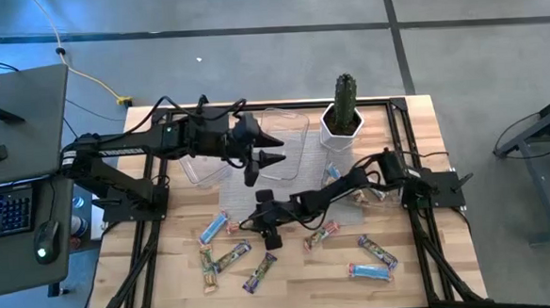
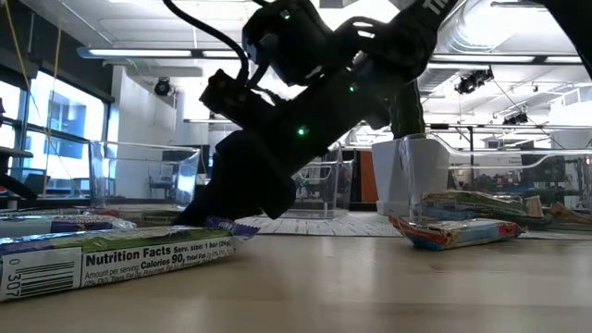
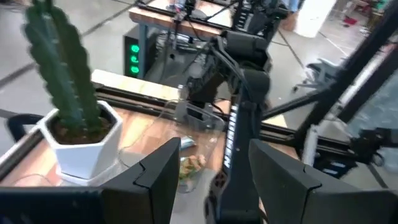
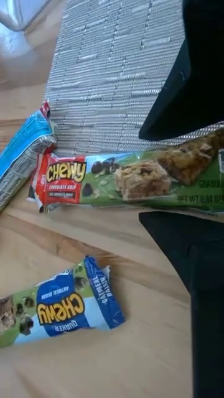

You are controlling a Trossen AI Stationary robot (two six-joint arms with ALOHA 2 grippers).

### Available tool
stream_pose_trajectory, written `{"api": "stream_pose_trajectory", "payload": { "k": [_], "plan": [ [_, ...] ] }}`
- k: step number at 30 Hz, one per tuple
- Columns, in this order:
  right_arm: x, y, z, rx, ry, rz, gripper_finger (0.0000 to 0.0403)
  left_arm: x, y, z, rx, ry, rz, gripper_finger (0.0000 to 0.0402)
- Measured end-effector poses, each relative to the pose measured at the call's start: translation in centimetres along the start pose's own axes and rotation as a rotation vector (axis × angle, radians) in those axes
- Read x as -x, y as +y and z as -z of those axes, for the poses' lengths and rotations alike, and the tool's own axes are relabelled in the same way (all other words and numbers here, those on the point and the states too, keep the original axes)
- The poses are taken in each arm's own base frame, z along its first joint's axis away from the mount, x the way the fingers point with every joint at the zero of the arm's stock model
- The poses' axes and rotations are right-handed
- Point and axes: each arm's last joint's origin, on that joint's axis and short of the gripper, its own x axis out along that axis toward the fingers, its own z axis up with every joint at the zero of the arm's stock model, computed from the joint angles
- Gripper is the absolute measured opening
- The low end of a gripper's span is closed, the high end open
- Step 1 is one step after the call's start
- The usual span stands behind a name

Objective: Pick and place Granola Bars by type
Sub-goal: Put the red granola bar into the middle transparent bin

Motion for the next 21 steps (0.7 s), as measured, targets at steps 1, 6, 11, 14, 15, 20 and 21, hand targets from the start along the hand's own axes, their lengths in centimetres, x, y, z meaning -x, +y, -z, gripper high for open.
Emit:
{"api": "stream_pose_trajectory", "payload": {
  "k": [1, 6, 11, 14, 15, 20, 21],
  "plan": [
    [0.0, 0.0, 0.1, 0.002, 0.014, 0.014, 0.0185, 0.0, 0.0, 0.0, 0.000, 0.005, 0.004, 0.0186],
    [0.0, 0.0, 0.3, 0.011, 0.034, 0.010, 0.0157, 0.0, 0.0, 0.5, 0.014, 0.053, 0.014, 0.0186],
    [0.0, 0.0, 0.4, 0.011, 0.038, -0.006, 0.0111, 0.5, 0.0, 0.7, 0.175, 0.100, 0.046, 0.0186],
    [0.2, -0.1, 0.2, 0.011, 0.038, 0.004, 0.0103, 1.7, -0.4, 0.2, 0.155, 0.089, 0.110, 0.0186],
    [0.4, -0.1, 0.0, 0.012, 0.040, 0.011, 0.0102, 2.2, -0.5, 0.0, 0.152, 0.083, 0.125, 0.0186],
    [4.0, -0.6, -3.1, 0.055, 0.023, 0.037, 0.0102, 4.6, -1.5, -0.3, 0.140, 0.071, 0.128, 0.0186],
    [5.3, -0.9, -4.2, 0.068, 0.010, 0.066, 0.0102, 4.9, -1.6, -0.3, 0.141, 0.068, 0.118, 0.0186]
  ]
}}
